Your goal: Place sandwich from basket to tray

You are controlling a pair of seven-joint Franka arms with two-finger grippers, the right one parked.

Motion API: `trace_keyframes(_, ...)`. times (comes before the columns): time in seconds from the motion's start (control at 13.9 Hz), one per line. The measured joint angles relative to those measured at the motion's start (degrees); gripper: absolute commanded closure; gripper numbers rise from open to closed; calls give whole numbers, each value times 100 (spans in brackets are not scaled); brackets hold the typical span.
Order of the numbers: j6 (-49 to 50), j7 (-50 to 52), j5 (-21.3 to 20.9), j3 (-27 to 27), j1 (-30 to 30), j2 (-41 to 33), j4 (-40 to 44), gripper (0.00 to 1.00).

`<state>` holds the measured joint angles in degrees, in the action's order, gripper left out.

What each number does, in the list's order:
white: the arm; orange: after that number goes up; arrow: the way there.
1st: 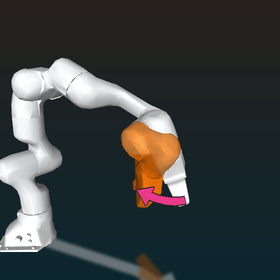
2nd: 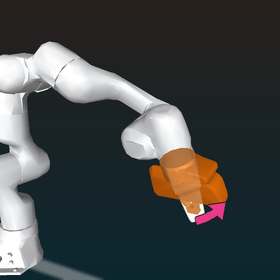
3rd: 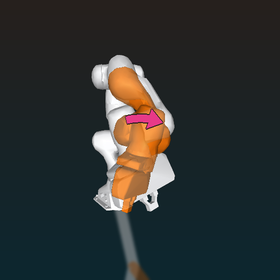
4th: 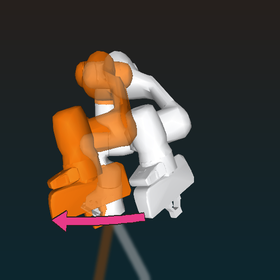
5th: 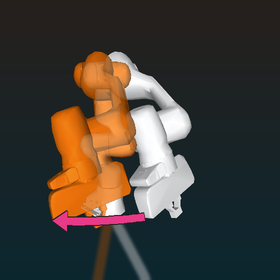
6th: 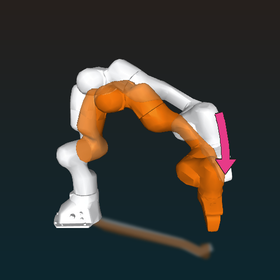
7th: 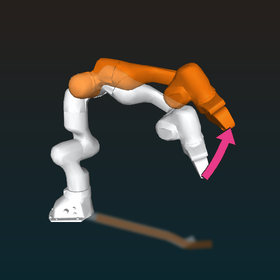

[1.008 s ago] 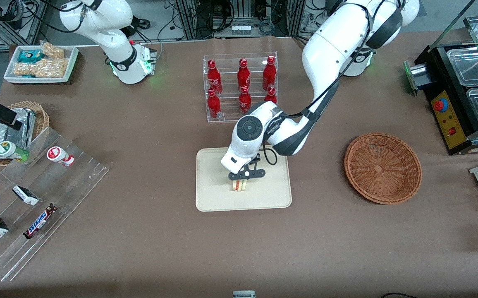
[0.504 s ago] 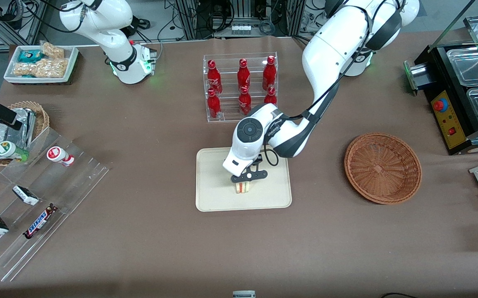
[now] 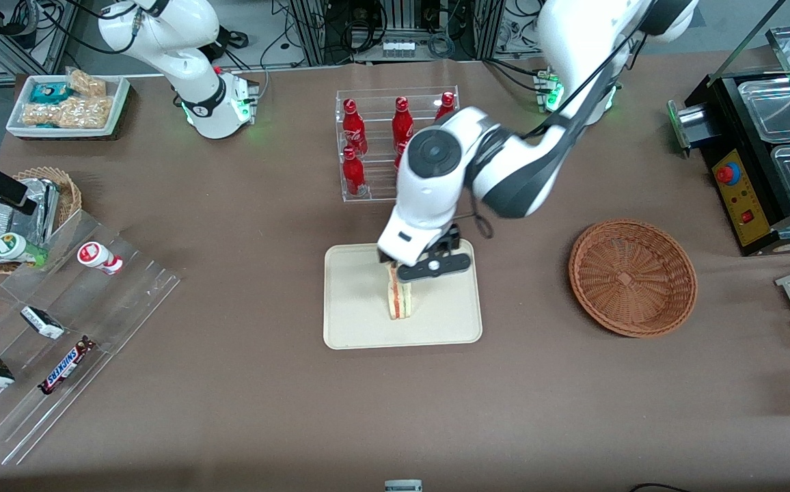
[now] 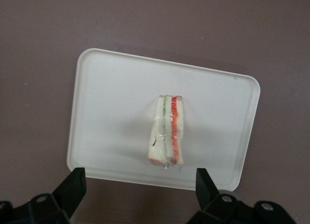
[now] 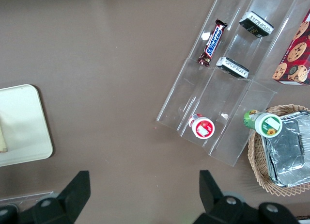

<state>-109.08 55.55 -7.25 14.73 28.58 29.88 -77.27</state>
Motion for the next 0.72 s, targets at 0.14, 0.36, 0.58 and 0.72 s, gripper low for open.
trace_keyframes(0.14,459,-97,-1,-17,-261,-261,-89,0)
trace_keyframes(0.36,526,-214,-9,-37,-765,-403,-395,0)
trace_keyframes(0.58,526,-856,-10,-47,-1319,-692,-836,0)
trace_keyframes(0.72,527,-1287,-10,-48,-1644,-1025,-1206,0)
